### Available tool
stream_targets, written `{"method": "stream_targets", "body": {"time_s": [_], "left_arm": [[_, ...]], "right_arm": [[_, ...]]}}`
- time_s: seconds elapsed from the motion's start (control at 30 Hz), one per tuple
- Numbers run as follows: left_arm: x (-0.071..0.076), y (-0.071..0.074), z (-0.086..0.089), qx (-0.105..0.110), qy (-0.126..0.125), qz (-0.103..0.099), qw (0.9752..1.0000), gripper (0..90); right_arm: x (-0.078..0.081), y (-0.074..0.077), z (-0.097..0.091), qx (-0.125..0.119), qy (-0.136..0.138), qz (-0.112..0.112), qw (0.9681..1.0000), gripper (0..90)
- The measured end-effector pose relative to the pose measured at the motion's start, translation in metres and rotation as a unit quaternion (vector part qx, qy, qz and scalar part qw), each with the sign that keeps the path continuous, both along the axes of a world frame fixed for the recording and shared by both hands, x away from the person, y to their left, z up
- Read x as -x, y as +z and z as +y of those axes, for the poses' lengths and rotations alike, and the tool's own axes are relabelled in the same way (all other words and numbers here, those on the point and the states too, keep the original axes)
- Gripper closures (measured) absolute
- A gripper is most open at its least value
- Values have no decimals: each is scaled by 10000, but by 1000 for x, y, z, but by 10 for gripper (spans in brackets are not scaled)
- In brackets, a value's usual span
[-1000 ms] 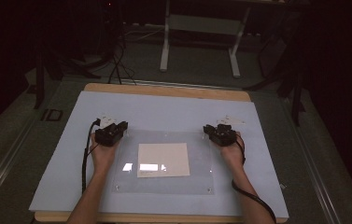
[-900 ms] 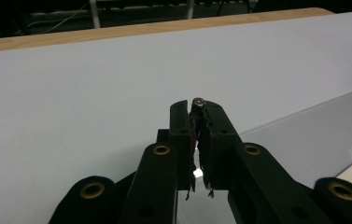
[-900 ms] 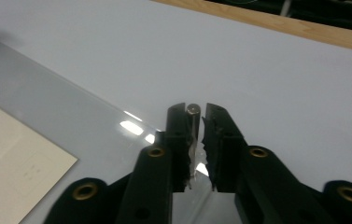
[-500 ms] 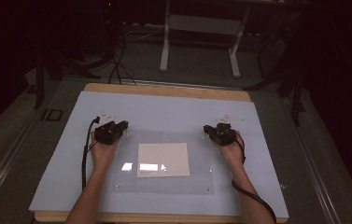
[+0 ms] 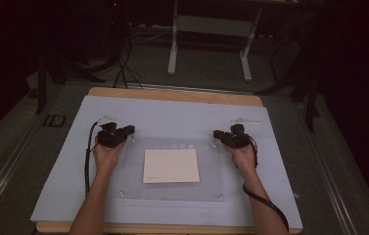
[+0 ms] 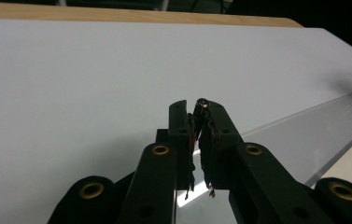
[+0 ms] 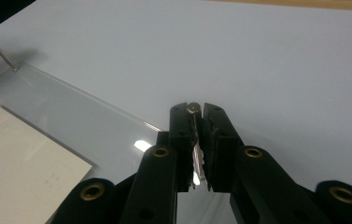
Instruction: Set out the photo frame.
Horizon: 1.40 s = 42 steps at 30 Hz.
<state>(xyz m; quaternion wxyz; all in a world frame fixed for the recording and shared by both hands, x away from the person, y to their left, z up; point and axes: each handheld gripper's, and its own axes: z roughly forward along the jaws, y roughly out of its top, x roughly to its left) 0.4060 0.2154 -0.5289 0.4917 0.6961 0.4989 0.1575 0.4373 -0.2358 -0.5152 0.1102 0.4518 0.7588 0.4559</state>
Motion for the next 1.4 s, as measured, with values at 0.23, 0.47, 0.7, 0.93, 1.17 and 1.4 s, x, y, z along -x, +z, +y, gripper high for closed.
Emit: {"method": "stream_targets", "body": {"time_s": [0.23, 0.47, 0.7, 0.93, 1.17, 1.4], "left_arm": [[-8, 1, 2, 210, -10, 249, 9995, 829], [-16, 4, 1, 287, 72, 522, 9982, 829], [-23, 6, 0, 338, 188, 696, 9968, 833], [-24, 5, -1, 423, 273, 772, 9957, 827], [-25, 5, -1, 443, 254, 815, 9954, 824], [-27, 4, -2, 486, 275, 868, 9947, 821]], "right_arm": [[-7, 3, 3, 162, -7, 62, 9998, 845], [-9, 8, 7, 377, -59, 119, 9992, 845], [0, 23, 10, 777, -338, -48, 9964, 734], [20, 45, 6, 794, -219, -329, 9961, 668], [44, 45, 17, 765, 94, -374, 9963, 689], [73, 58, 32, 683, 798, -439, 9935, 871]]}}
